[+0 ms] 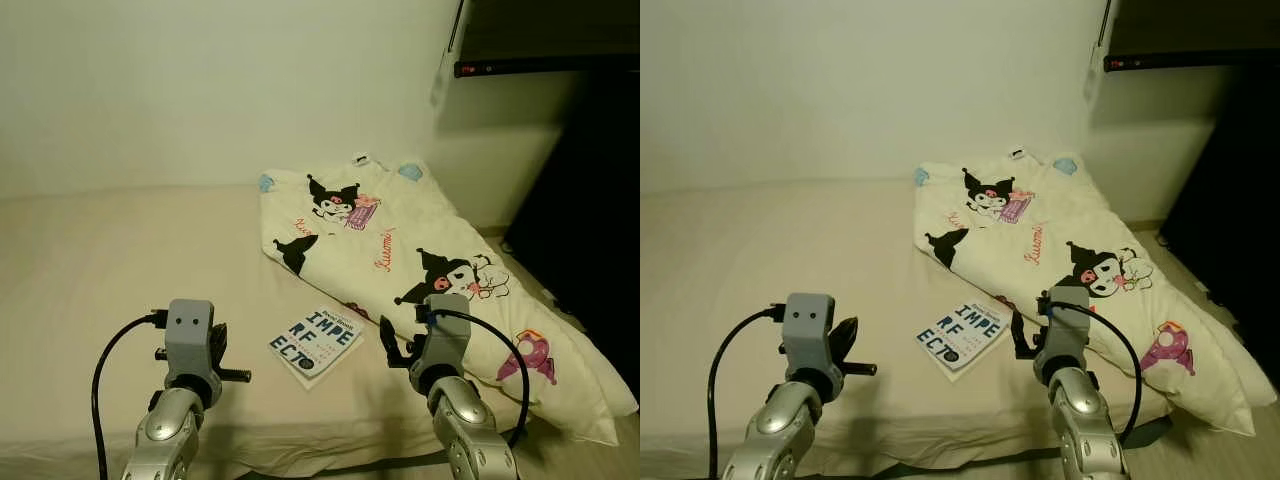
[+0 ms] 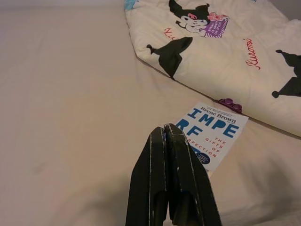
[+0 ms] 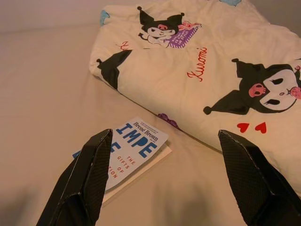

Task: Clean up the room

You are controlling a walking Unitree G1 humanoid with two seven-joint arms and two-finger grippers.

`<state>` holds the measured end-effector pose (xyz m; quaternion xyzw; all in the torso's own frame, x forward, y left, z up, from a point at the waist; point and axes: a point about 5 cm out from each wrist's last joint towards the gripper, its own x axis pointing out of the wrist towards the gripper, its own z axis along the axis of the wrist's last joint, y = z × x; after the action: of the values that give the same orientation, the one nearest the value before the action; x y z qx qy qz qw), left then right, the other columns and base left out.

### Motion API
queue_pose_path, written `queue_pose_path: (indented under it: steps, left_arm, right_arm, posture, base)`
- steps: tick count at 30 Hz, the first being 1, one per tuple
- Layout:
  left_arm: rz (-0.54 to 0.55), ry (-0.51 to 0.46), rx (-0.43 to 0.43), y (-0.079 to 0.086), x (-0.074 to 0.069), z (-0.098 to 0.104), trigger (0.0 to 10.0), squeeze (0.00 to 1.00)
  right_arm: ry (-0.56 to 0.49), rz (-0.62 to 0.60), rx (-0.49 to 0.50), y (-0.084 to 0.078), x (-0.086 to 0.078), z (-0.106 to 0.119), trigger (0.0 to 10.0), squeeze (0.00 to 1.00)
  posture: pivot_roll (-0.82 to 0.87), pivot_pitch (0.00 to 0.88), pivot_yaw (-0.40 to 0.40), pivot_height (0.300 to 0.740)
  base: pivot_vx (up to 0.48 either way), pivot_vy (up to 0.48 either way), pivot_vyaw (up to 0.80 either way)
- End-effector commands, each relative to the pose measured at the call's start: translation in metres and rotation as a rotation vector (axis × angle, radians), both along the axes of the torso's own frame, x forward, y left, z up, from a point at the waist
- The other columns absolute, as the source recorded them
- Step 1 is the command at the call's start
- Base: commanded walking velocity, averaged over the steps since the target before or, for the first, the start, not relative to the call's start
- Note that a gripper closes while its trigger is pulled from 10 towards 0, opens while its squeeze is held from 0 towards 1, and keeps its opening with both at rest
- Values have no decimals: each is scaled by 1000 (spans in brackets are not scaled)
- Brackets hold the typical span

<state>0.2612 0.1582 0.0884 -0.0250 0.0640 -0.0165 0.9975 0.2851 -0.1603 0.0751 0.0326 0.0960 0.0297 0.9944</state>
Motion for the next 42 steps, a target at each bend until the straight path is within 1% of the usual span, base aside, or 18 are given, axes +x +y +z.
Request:
queue_pose_path:
  steps: [1,17,32,34,35,36,38,39,41,42]
  left_arm:
    - [7,13,-2,1,-2,-4,10000,0]
    - [-4,16,1,-1,-1,-3,10000,0]
    - [-23,13,9,-3,1,-2,10000,0]
    - [-22,16,16,-2,2,-2,10000,0]
    - [-21,16,20,-1,2,-2,10000,0]
    - [-21,16,20,-1,2,-2,10000,0]
    - [-22,15,30,1,3,-1,10000,0]
    - [-24,13,45,3,3,-1,10000,0]
    - [-15,21,67,12,1,-2,10000,0]
    - [-15,21,67,12,1,-2,10000,0]
  right_arm:
    - [13,-3,16,1,-1,-4,10000,0]
    - [12,3,25,3,0,-5,10000,0]
    - [17,-13,38,3,0,-6,10000,0]
    - [16,-12,45,4,4,-4,10000,0]
    - [15,-8,48,6,9,-2,10000,0]
    - [15,-8,48,6,9,-2,10000,0]
    - [5,24,52,10,19,3,10000,0]
    - [0,43,53,13,26,6,10000,0]
    - [20,56,72,16,39,7,10000,0]
    - [20,56,72,16,39,7,10000,0]
  posture:
    - [-62,62,8,650]
    - [-59,61,10,586]
    - [-57,73,18,586]
    - [-57,78,19,586]
    - [-54,87,18,581]
    - [-54,87,18,581]
    - [-52,94,17,571]
    - [-53,117,12,566]
    - [-53,126,12,557]
    - [-53,126,12,557]
  base:
    - [0,0,0]
    - [0,0,0]
    - [0,0,0]
    - [0,0,0]
    - [0,0,0]
    - [0,0,0]
    - [0,0,0]
    - [0,0,0]
    - [0,0,0]
    - [0,0,0]
